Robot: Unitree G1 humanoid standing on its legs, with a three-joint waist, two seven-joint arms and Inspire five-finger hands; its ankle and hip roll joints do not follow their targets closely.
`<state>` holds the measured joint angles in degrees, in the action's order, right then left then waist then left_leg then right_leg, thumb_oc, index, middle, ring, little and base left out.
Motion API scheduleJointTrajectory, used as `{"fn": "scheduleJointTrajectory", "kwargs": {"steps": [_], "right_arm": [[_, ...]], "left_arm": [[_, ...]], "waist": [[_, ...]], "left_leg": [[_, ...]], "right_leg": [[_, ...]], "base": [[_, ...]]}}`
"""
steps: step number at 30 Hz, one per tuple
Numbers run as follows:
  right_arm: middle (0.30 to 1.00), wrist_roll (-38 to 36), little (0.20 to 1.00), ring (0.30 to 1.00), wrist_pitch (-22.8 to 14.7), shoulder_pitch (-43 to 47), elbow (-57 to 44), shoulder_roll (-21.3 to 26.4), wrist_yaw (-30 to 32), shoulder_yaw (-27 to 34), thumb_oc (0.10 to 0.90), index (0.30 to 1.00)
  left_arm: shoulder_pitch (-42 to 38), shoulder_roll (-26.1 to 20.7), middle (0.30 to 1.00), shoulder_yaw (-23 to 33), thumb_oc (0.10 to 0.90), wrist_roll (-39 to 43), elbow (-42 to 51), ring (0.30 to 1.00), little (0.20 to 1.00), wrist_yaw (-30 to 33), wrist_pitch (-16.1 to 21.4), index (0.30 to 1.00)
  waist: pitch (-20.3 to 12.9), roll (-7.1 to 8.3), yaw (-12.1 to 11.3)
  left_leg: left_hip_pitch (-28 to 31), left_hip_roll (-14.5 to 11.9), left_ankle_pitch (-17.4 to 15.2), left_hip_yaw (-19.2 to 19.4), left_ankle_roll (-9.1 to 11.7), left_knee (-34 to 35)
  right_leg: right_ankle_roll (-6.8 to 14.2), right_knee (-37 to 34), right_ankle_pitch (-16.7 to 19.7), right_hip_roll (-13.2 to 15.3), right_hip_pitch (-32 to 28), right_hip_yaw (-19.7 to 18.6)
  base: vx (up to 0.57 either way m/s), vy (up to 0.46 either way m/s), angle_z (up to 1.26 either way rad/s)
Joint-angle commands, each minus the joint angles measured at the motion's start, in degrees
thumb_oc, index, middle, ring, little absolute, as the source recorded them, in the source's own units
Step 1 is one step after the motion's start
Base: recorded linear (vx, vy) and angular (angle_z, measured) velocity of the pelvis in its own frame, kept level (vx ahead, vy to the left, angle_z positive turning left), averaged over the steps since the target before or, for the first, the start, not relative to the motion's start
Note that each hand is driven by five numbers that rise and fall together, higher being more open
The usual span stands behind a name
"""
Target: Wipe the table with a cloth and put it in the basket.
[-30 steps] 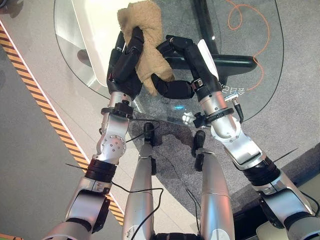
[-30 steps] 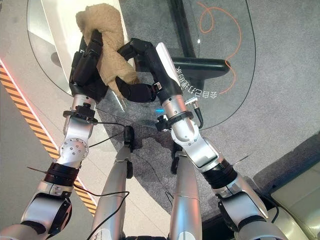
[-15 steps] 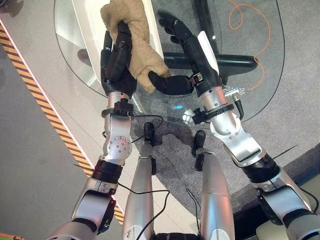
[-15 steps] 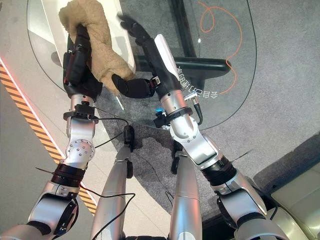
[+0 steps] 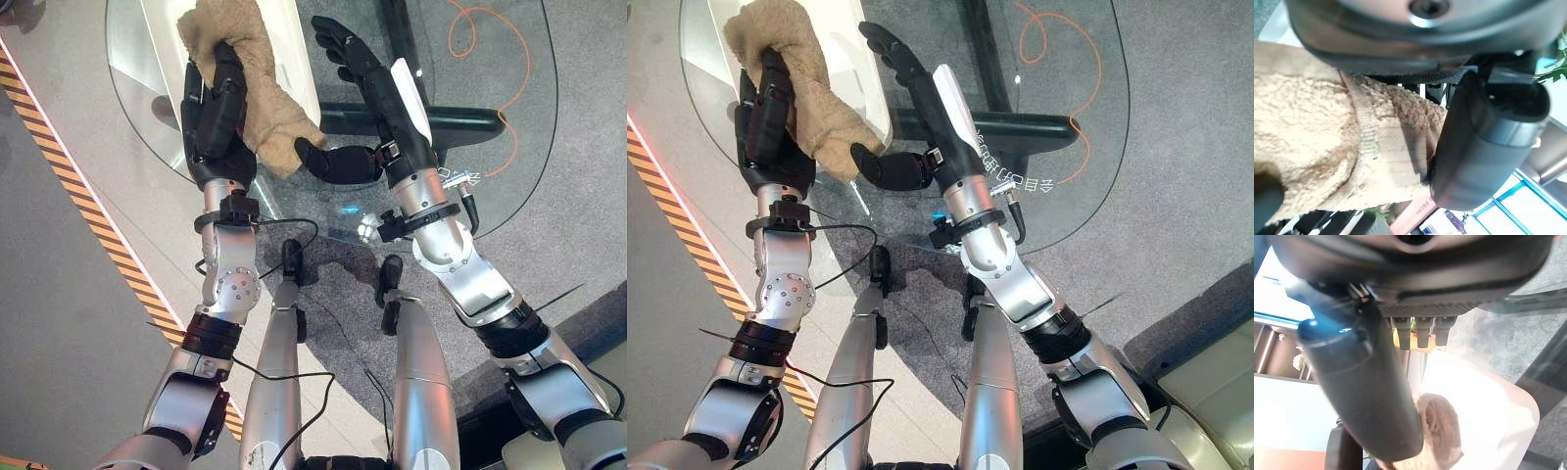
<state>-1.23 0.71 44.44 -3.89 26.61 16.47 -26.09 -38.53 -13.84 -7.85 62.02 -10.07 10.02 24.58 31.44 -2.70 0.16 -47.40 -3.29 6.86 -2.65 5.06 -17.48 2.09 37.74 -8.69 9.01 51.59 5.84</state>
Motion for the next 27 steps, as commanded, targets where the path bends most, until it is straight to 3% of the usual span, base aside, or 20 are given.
{"fn": "scheduleJointTrajectory", "kwargs": {"steps": [1,15,27], "right_arm": [[0.900,2.47,0.900,0.900,-5.28,6.79,-7.72,-2.58,2.97,5.05,0.800,0.900],[0.900,4.44,0.900,0.900,-7.05,4.86,-5.78,-1.54,10.71,7.53,0.800,0.900],[0.900,5.73,0.900,0.900,-7.41,0.14,2.46,1.05,25.53,12.57,0.800,0.900]], "left_arm": [[-7.01,-1.37,0.300,3.65,0.100,-6.42,9.16,0.300,0.200,-0.32,9.00,0.300],[-7.25,-2.88,0.300,5.59,0.100,-14.28,6.75,0.300,0.200,6.18,12.17,0.300],[-7.83,-6.27,0.300,7.27,0.100,-20.86,2.91,0.300,0.200,11.20,14.16,0.300]], "waist": [[-1.65,0.63,-1.21],[-1.65,0.53,-0.76],[-1.65,0.35,0.43]], "left_leg": [[-0.23,2.15,-6.94,3.35,-3.10,-6.87],[0.22,2.01,-7.10,3.56,-2.97,-6.76],[0.59,1.44,-7.46,4.10,-2.93,-6.57]], "right_leg": [[1.41,-7.39,4.92,-1.95,-1.91,0.74],[1.51,-7.49,4.78,-2.00,-2.25,0.31],[1.74,-7.56,4.79,-1.80,-2.17,-0.20]], "base": [[0.00,0.000,0.00],[0.00,0.000,0.00],[0.00,0.003,0.00]]}}
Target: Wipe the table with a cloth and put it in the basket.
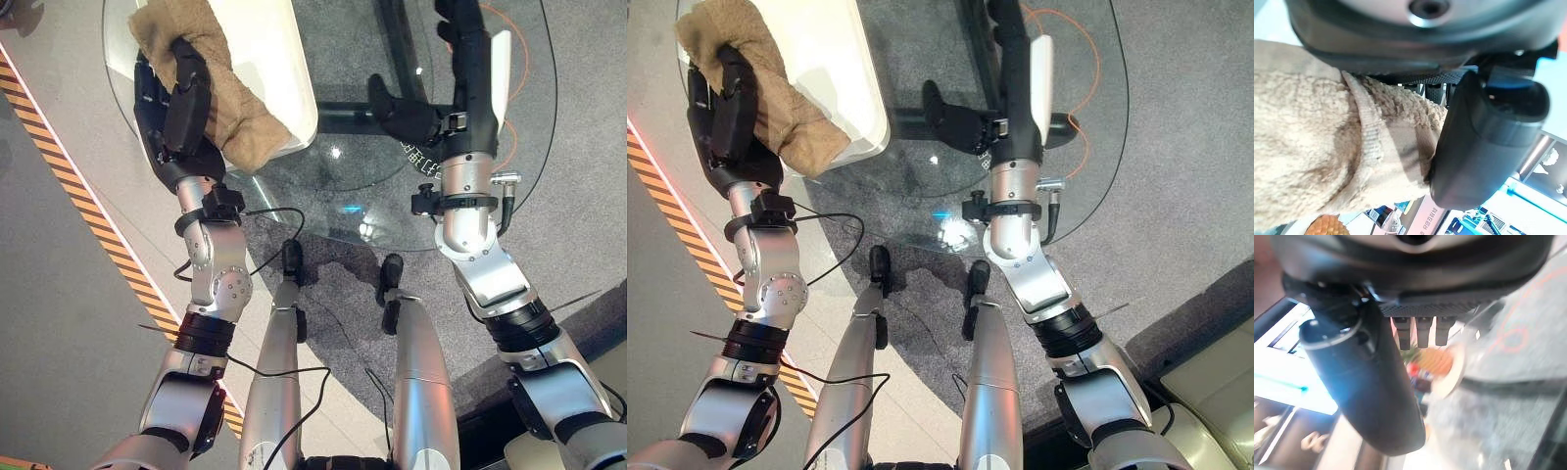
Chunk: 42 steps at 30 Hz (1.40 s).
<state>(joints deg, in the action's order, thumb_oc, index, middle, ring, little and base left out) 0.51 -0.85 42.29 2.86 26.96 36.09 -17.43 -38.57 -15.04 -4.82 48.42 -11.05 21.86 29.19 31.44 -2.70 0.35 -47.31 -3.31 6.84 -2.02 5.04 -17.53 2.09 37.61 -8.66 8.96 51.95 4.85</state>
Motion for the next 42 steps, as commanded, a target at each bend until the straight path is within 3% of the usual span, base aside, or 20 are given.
{"fn": "scheduleJointTrajectory", "kwargs": {"steps": [1,7,11,13,26,38,42], "right_arm": [[0.900,3.72,0.900,0.900,-6.22,1.83,-1.59,1.23,8.05,4.24,0.800,0.900],[0.900,-1.16,0.900,0.900,-6.89,1.59,10.12,4.28,15.90,5.31,0.800,0.900],[0.900,-6.15,0.900,0.900,-10.42,2.34,21.02,6.37,20.17,6.08,0.800,0.900],[0.900,-8.32,0.900,0.900,-12.44,2.43,25.40,7.33,21.24,6.45,0.800,0.900],[0.900,-12.75,0.900,0.900,-14.92,4.49,44.36,9.48,27.12,3.81,0.800,0.900],[0.900,-18.68,0.900,0.900,-16.61,4.96,63.95,8.69,19.39,4.69,0.800,0.900],[0.900,-18.14,0.900,0.900,-14.79,5.37,67.73,8.23,17.42,3.98,0.800,0.900]], "left_arm": [[-8.05,-5.53,0.300,4.34,0.100,-7.26,2.60,0.300,0.200,-0.69,10.28,0.300],[-9.85,-8.20,0.300,4.20,0.100,-7.94,-2.99,0.300,0.200,0.53,12.64,0.300],[-12.52,-10.34,0.300,3.60,0.100,-8.47,-7.30,0.300,0.200,2.51,13.82,0.300],[-13.72,-11.41,0.300,3.16,0.100,-8.69,-9.09,0.300,0.200,3.49,14.26,0.300],[-22.67,-17.95,0.300,-1.75,0.100,-9.46,-17.83,0.300,0.200,7.87,13.04,0.300],[-30.99,-22.81,0.300,-8.79,0.100,-11.55,-27.52,0.300,0.200,11.24,6.70,0.300],[-33.41,-23.64,0.300,-11.71,0.100,-12.77,-31.94,0.300,0.200,12.69,2.80,0.300]], "waist": [[-1.65,0.35,0.36],[-1.65,-0.07,0.67],[-1.65,-0.45,0.83],[-1.65,-0.68,0.91],[-1.65,-0.29,1.41],[-1.65,-0.31,1.68],[-1.65,-0.32,1.97]], "left_leg": [[0.56,1.37,-7.48,3.53,-2.86,-6.49],[0.66,1.03,-7.78,3.61,-2.76,-6.39],[0.91,0.77,-7.90,3.78,-2.56,-5.97],[0.91,0.72,-7.85,3.90,-2.55,-5.78],[0.21,-0.05,-8.15,3.95,-2.33,-5.77],[-0.37,-0.69,-8.51,4.12,-2.56,-6.42],[-0.56,-0.92,-8.45,4.35,-2.57,-6.59]], "right_leg": [[1.79,-7.53,4.79,-1.66,-2.58,0.74],[1.88,-7.60,4.68,-1.64,-2.53,0.47],[1.88,-7.93,4.57,-1.68,-2.67,0.37],[1.83,-7.98,4.54,-1.79,-2.61,0.35],[1.56,-8.95,4.73,-2.05,-2.44,0.51],[1.24,-9.02,4.68,-2.35,-2.23,0.56],[1.05,-9.10,4.76,-2.48,-2.04,0.47]], "base": [[-0.01,0.003,-0.04],[-0.01,0.007,-0.02],[-0.01,0.024,-0.05],[-0.01,0.025,-0.06],[-0.01,-0.007,-0.03],[0.00,0.000,0.00],[0.00,0.000,0.00]]}}
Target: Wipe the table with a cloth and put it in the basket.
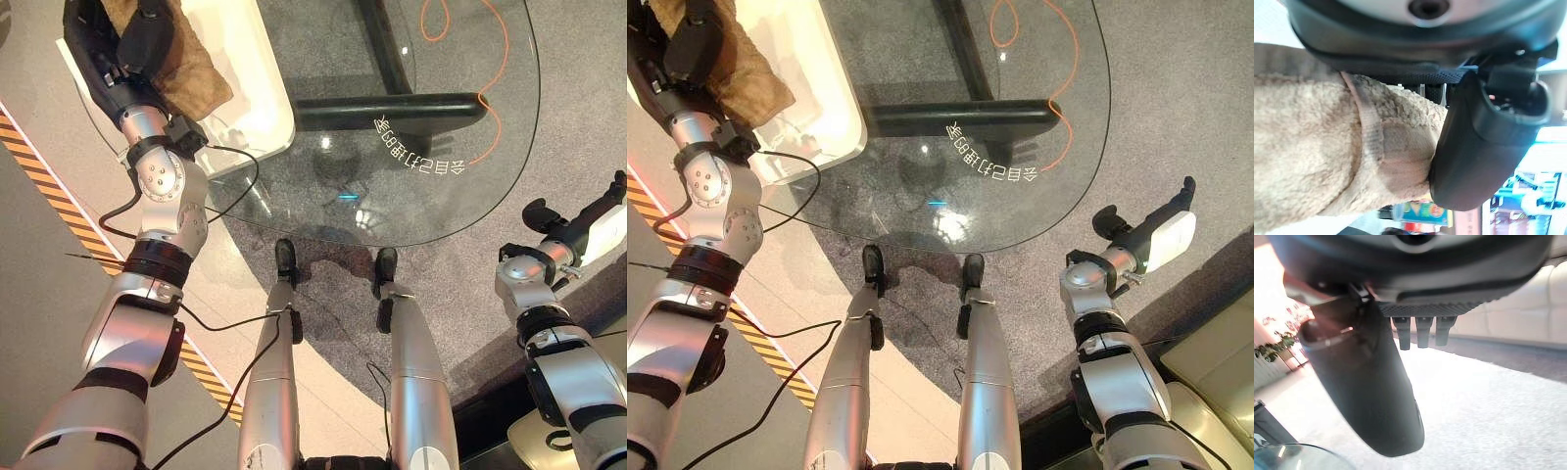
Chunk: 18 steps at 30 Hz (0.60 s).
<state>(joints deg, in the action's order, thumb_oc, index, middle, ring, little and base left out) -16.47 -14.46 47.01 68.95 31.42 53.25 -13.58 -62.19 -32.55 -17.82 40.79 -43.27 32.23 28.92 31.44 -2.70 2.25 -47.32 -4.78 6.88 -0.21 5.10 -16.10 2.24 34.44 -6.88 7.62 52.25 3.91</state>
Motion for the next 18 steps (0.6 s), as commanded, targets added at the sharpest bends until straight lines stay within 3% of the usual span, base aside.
{"fn": "scheduleJointTrajectory", "kwargs": {"steps": [1,18], "right_arm": [[0.900,-1.36,0.900,0.900,-0.88,0.51,2.29,3.79,-0.24,0.01,0.800,0.900],[0.900,-2.74,0.900,0.900,2.92,0.37,5.96,3.29,-5.55,-2.40,0.800,0.900]], "left_arm": [[-10.10,-6.25,0.300,0.76,0.100,-4.80,-0.56,0.300,0.200,2.63,2.63,0.300],[-14.69,-7.14,0.300,-4.03,0.100,-7.14,-14.66,0.300,0.200,4.93,-7.39,0.300]], "waist": [[-1.65,-0.37,0.13],[-1.65,-0.59,1.97]], "left_leg": [[-0.54,0.51,-8.49,2.58,-2.68,-8.04],[-0.99,0.08,-8.26,3.40,-2.56,-8.28]], "right_leg": [[0.88,-5.81,2.95,-1.17,-2.28,1.40],[0.47,-5.24,2.72,-1.55,-0.98,0.59]], "base": [[0.00,0.000,0.00],[0.01,0.023,-0.02]]}}
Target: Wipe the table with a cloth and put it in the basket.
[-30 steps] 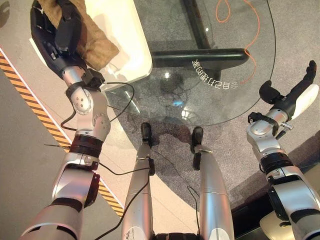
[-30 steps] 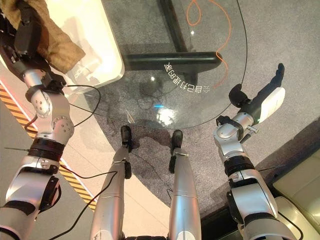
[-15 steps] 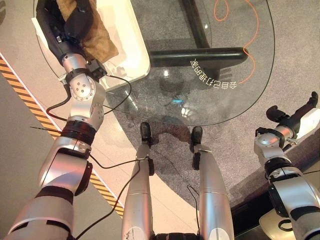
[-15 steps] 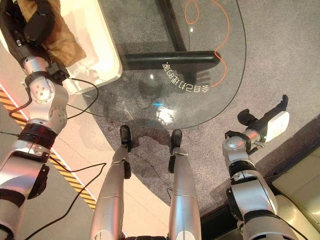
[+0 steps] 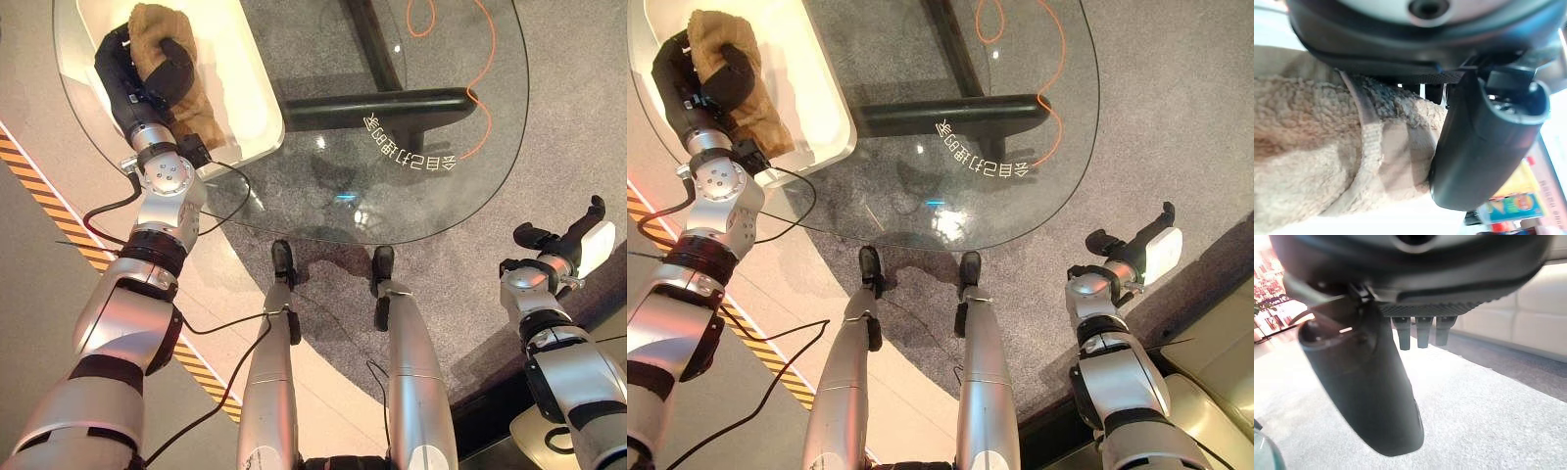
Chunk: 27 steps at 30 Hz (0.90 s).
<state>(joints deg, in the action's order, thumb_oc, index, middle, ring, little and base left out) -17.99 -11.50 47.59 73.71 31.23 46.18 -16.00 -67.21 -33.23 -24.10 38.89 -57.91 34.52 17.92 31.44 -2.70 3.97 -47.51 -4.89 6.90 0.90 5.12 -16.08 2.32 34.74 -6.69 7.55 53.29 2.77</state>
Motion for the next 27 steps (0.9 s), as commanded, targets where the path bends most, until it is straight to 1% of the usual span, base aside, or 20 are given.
{"fn": "scheduleJointTrajectory", "kwargs": {"steps": [1,3,5,6,10,14,19,22,27], "right_arm": [[0.900,-1.37,0.900,0.900,-0.11,-0.15,1.30,3.56,1.30,-0.26,0.800,0.900],[0.900,-1.18,0.900,0.900,-0.15,-0.18,1.33,3.55,1.16,-0.33,0.800,0.900],[0.900,-0.95,0.900,0.900,-0.10,-0.28,1.39,3.55,0.90,-0.35,0.800,0.900],[0.900,-1.01,0.900,0.900,-0.15,-0.29,1.44,3.53,0.86,-0.44,0.800,0.900],[0.900,-1.02,0.900,0.900,-0.05,-0.47,1.28,3.29,0.84,-0.74,0.800,0.900],[0.900,-0.83,0.900,0.900,-0.32,-0.49,1.27,3.17,0.96,-0.87,0.800,0.900],[0.900,-0.85,0.900,0.900,-0.04,-0.15,1.09,3.11,1.28,-1.34,0.800,0.900],[0.900,-0.63,0.900,0.900,-0.09,-0.30,0.89,3.03,1.34,-1.27,0.800,0.900],[0.900,-0.49,0.900,0.900,-0.55,-0.43,0.97,2.85,1.24,-1.28,0.800,0.900]], "left_arm": [[-9.84,-6.60,0.300,2.03,0.100,-5.17,-0.67,0.300,0.200,2.51,3.46,0.300],[-10.11,-6.78,0.300,1.68,0.100,-5.80,-1.31,0.300,0.200,2.44,2.62,0.300],[-10.68,-6.82,0.300,1.00,0.100,-6.36,-2.41,0.300,0.200,2.29,0.71,0.300],[-10.81,-6.82,0.300,0.81,0.100,-6.45,-2.63,0.300,0.200,2.33,0.66,0.300],[-11.55,-6.77,0.300,-0.32,0.100,-7.86,-4.00,0.300,0.200,2.21,-1.65,0.300],[-11.95,-6.83,0.300,-1.02,0.100,-8.07,-4.88,0.300,0.200,2.06,-2.69,0.300],[-12.35,-6.73,0.300,-1.66,0.100,-8.31,-5.44,0.300,0.200,1.51,-2.98,0.300],[-12.48,-6.57,0.300,-2.08,0.100,-8.48,-5.19,0.300,0.200,1.59,-4.20,0.300],[-12.66,-6.37,0.300,-2.60,0.100,-8.23,-5.38,0.300,0.200,0.55,-5.18,0.300]], "waist": [[-1.65,-0.59,0.34],[-1.65,-0.63,0.45],[-1.65,-0.71,0.62],[-1.65,-0.68,0.67],[-1.65,-0.55,0.89],[-1.65,-0.43,1.07],[-1.65,-0.49,1.15],[-1.65,-0.60,1.24],[-1.65,-0.51,1.34]], "left_leg": [[-0.82,0.14,-8.19,2.34,-2.57,-8.28],[-0.90,0.16,-8.18,2.36,-2.53,-8.38],[-0.98,0.18,-8.16,2.43,-2.53,-8.42],[-1.02,0.16,-8.15,2.44,-2.52,-8.44],[-1.31,0.16,-8.09,2.46,-2.51,-8.42],[-1.55,0.14,-8.03,2.45,-2.49,-8.49],[-2.01,0.22,-8.01,2.45,-2.47,-8.79],[-1.99,0.26,-8.02,2.47,-2.54,-8.70],[-2.29,0.37,-8.02,2.24,-2.61,-8.95]], "right_leg": [[0.38,-5.51,2.58,-1.48,-1.95,1.69],[0.36,-5.39,2.56,-1.49,-1.82,1.62],[0.37,-5.25,2.57,-1.49,-1.61,1.55],[0.38,-5.26,2.59,-1.50,-1.57,1.52],[0.38,-5.35,2.65,-1.61,-1.30,1.37],[0.38,-5.42,2.87,-1.65,-1.03,1.25],[0.30,-5.20,2.93,-1.71,-0.53,1.12],[0.33,-5.20,3.00,-1.75,-0.41,1.04],[0.18,-4.81,2.93,-2.08,-0.09,0.86]], "base": [[0.01,0.035,0.00],[0.01,0.034,0.00],[0.00,0.015,0.00],[0.00,0.000,0.00],[0.00,0.000,0.00],[0.00,0.000,0.00],[0.00,0.000,0.00],[0.00,0.000,0.00],[0.00,0.000,0.00]]}}
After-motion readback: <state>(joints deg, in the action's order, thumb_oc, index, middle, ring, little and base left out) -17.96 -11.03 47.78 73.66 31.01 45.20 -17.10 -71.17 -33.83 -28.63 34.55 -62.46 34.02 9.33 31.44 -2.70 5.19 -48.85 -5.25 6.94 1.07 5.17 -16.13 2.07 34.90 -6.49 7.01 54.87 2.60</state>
